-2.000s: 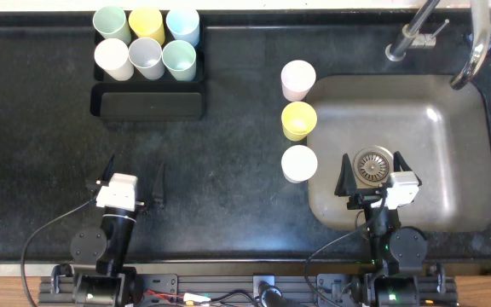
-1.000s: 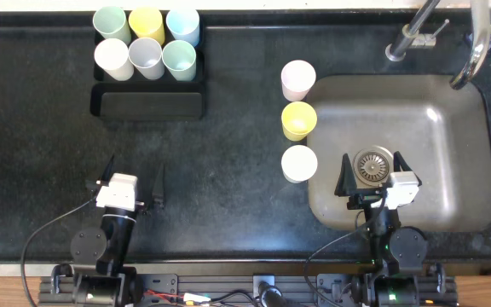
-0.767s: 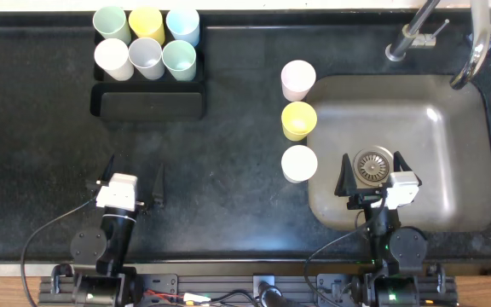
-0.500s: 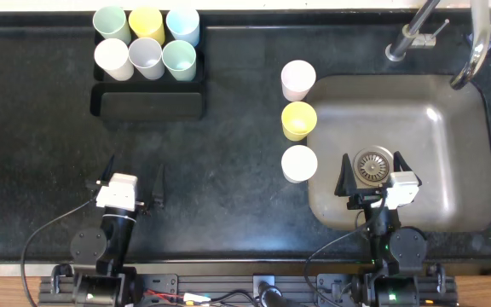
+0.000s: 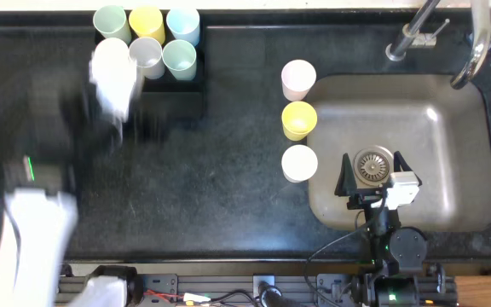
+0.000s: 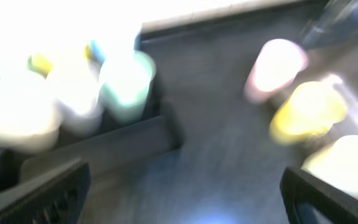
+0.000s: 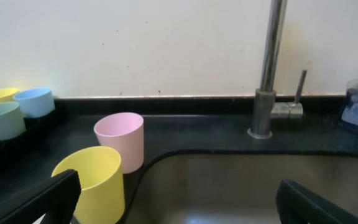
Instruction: Store Cups
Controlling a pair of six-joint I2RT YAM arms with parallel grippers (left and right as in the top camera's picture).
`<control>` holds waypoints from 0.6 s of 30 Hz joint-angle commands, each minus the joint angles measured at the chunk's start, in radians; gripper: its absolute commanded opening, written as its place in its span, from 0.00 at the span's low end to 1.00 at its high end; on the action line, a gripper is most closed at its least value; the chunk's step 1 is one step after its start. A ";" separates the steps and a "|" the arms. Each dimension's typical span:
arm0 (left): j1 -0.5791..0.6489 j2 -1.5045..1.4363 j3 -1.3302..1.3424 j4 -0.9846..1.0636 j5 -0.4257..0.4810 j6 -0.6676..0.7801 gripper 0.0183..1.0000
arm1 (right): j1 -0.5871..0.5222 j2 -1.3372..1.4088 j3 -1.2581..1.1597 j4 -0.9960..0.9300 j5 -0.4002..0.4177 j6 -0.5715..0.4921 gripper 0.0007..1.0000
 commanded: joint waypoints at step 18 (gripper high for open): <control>-0.491 1.147 1.288 -0.713 -0.265 -0.458 1.00 | -0.006 -0.010 -0.014 0.004 -0.006 0.004 1.00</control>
